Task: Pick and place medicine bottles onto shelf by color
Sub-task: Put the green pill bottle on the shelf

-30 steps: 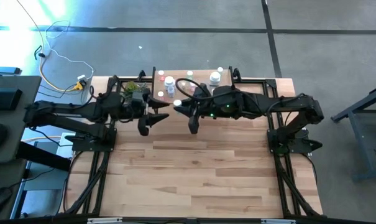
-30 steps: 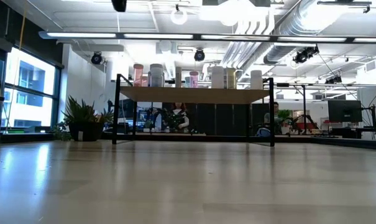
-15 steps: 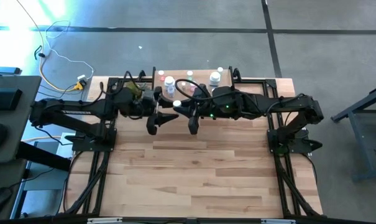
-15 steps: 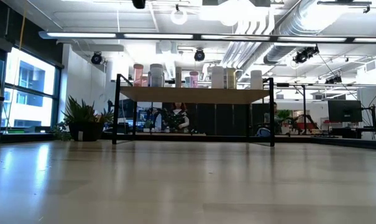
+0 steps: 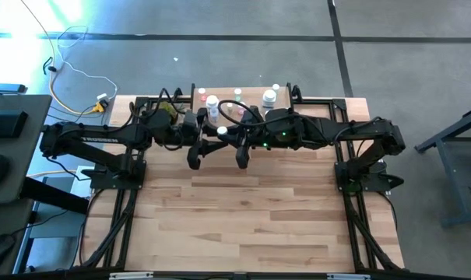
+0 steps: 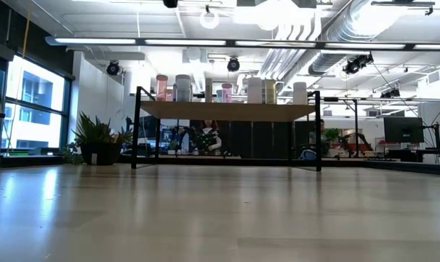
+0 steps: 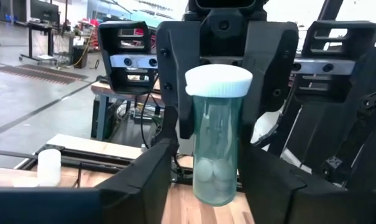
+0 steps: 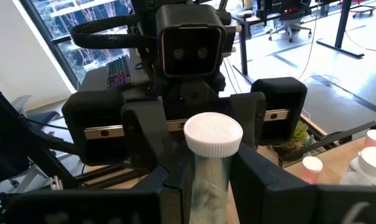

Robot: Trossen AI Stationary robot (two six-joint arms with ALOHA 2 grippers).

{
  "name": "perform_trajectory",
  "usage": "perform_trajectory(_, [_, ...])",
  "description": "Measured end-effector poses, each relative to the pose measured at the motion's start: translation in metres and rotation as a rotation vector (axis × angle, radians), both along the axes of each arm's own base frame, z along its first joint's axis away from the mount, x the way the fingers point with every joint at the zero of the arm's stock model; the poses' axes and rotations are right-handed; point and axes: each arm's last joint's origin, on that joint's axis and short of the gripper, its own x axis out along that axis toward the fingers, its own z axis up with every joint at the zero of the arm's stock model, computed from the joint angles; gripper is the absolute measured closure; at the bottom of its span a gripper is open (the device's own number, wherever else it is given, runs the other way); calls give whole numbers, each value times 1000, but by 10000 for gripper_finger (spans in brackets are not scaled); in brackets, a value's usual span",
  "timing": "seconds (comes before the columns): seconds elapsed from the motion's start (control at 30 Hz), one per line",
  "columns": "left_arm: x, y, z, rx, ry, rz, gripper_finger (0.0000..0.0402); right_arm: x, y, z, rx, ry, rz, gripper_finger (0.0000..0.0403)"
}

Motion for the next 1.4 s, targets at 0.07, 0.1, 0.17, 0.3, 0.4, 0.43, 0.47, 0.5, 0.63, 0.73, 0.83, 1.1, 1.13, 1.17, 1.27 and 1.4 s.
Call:
perform_trajectory(0.07, [0, 0, 0, 9, 1, 1, 250, 0, 0, 0, 0, 0, 0, 336])
perform_trajectory(0.1, [0, 0, 0, 9, 1, 0, 259, 0, 0, 0, 0, 0, 0, 336])
perform_trajectory(0.17, [0, 0, 0, 9, 1, 0, 274, 0, 0, 0, 0, 1, 0, 336])
perform_trajectory(0.3, [0, 0, 0, 9, 1, 0, 299, 0, 0, 0, -1, 1, 0, 336])
perform_trajectory(0.4, [0, 0, 0, 9, 1, 0, 311, 0, 0, 0, -2, 2, 0, 336])
perform_trajectory(0.43, [0, 0, 0, 9, 1, 0, 312, 0, 0, 0, -2, 2, 0, 336])
perform_trajectory(0.47, [0, 0, 0, 9, 1, 0, 313, 0, 0, 0, -2, 2, 0, 336])
perform_trajectory(0.5, [0, 0, 0, 9, 0, 0, 312, 0, 0, 0, -2, 2, 0, 336])
perform_trajectory(0.63, [0, 0, 0, 10, 0, 0, 310, 0, 0, 0, -3, 2, 0, 336])
perform_trajectory(0.73, [0, 0, 0, 9, 1, 0, 310, 0, 0, 0, -3, 2, 0, 335])
perform_trajectory(0.83, [0, 0, -1, 23, 9, 1, 310, 0, 0, -1, -3, 14, 1, 317])
perform_trajectory(1.1, [0, 2, -8, 121, 93, 63, 310, -2, 0, -8, -6, 87, -1, 244])
perform_trajectory(1.13, [0, 2, -9, 135, 106, 75, 310, -3, 0, -9, -7, 96, -2, 239])
perform_trajectory(1.17, [0, 3, -10, 149, 119, 88, 310, -3, 0, -10, -9, 105, -5, 236])
perform_trajectory(1.27, [-1, 4, -13, 183, 161, 111, 310, -4, -2, -12, -13, 135, -10, 235])
perform_trajectory(1.4, [-2, 7, -17, 222, 208, 137, 310, -4, -7, -14, -21, 160, -21, 233])
